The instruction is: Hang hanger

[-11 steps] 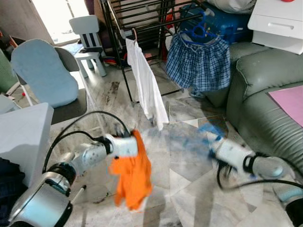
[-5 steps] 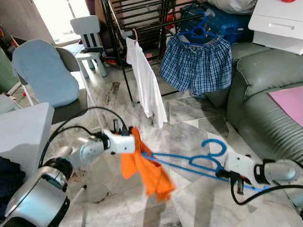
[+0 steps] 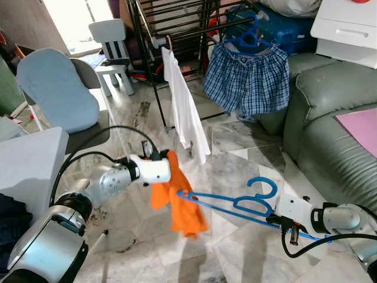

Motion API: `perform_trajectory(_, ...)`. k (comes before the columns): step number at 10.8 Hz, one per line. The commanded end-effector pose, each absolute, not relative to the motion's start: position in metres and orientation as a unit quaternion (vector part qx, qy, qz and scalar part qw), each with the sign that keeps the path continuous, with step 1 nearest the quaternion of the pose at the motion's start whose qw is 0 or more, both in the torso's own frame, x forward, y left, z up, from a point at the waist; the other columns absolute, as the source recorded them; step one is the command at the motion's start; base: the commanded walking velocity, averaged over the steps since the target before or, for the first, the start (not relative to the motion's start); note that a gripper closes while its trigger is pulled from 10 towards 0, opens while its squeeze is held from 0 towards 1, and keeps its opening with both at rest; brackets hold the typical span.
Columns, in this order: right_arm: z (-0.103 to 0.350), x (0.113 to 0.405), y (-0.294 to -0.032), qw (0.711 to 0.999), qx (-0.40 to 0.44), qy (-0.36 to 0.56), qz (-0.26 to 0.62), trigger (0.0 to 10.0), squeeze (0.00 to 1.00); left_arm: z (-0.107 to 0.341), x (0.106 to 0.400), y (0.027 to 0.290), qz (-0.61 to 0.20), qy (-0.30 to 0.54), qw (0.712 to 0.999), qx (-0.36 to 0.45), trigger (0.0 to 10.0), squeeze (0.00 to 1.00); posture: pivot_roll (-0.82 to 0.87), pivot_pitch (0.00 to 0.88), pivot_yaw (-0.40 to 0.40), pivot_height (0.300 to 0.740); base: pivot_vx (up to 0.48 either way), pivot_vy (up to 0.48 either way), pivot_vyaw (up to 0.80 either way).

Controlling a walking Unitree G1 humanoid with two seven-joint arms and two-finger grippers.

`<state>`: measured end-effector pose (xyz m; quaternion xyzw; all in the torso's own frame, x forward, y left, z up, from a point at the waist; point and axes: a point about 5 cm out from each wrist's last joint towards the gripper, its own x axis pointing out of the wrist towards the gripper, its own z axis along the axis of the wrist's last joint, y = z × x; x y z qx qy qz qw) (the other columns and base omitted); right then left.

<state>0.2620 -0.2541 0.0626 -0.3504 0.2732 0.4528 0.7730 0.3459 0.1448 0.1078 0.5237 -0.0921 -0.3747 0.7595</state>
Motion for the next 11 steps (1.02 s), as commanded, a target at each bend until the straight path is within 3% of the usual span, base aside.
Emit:
perform_trajectory(1, 0.069, 0.267, -0.247, 0.779, -0.348, 0.251, 0.457, 10.0, 0.00, 0.114, 0.348, 0.152, -0.365, -0.097, 0.764, 0.523, 10.0, 0.00, -0.14, 0.000, 0.140, 0.740, 0.000, 0.000, 0.00)
perform_trajectory(4, 0.087, 0.275, -0.270, 0.796, -0.360, 0.250, 0.418, 10.0, 0.00, 0.096, 0.340, 0.167, -0.360, -0.054, 0.755, 0.545, 10.0, 0.00, -0.14, 0.000, 0.139, 0.740, 0.000, 0.000, 0.00)
perform_trajectory(11, 0.086, 0.273, -0.250, 0.791, -0.318, 0.240, 0.464, 10.0, 0.00, 0.092, 0.336, 0.153, -0.379, -0.071, 0.752, 0.535, 10.0, 0.00, -0.14, 0.000, 0.134, 0.740, 0.000, 0.000, 0.00)
